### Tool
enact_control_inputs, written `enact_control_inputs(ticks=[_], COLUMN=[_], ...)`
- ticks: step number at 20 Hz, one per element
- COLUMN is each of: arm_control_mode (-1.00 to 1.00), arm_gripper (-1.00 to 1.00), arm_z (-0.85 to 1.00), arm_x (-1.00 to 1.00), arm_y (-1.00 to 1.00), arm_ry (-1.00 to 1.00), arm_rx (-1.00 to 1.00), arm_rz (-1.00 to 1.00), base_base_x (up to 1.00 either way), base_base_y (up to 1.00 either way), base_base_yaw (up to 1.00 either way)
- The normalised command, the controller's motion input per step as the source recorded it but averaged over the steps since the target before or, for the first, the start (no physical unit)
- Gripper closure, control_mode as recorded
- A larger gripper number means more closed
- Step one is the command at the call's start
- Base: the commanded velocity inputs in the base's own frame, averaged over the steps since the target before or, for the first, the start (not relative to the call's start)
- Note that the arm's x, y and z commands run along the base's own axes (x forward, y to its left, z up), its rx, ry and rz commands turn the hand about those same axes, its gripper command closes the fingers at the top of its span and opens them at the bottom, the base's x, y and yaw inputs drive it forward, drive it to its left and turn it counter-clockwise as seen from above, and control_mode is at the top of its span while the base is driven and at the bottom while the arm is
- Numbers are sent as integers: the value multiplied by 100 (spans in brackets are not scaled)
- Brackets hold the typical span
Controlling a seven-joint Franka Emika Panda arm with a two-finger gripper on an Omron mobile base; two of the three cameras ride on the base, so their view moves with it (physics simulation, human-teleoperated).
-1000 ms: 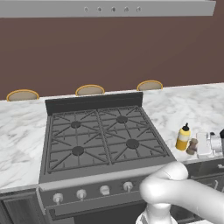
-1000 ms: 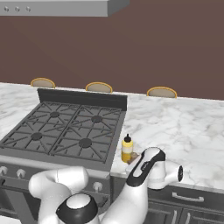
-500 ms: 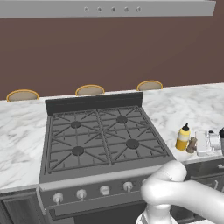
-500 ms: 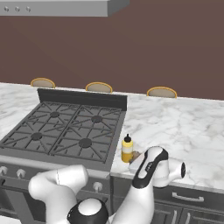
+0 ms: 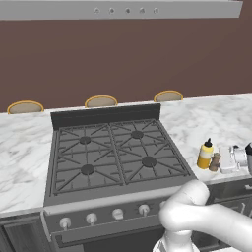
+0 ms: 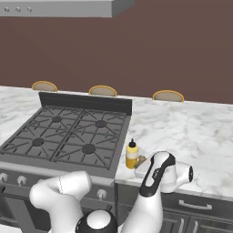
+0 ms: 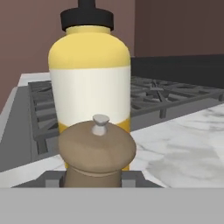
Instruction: Take 2 condiments from the cabinet and move them on the counter near the stove.Make sure the condiments are lined up with each other, next to each other.
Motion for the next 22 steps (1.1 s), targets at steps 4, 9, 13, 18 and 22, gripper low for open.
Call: enact_control_inputs(ticks=[4, 9, 13, 18, 22], arm_control_mode=[-100, -100, -100, -100, -100], arm_gripper=[100, 100, 100, 100, 100], arm_z=[-20, -22, -23, -22, -23], arm_x=[9, 2, 0, 0, 0], arm_y=[0, 0, 0, 0, 0], arm_ry=[0, 0, 0, 0, 0], arm_rx=[0, 0, 0, 0, 0], arm_rz=[0, 0, 0, 0, 1], base_base_x=[0, 0, 0, 0, 0], base_base_y=[0, 0, 0, 0, 0], base_base_yaw=[0, 0, 0, 0, 0])
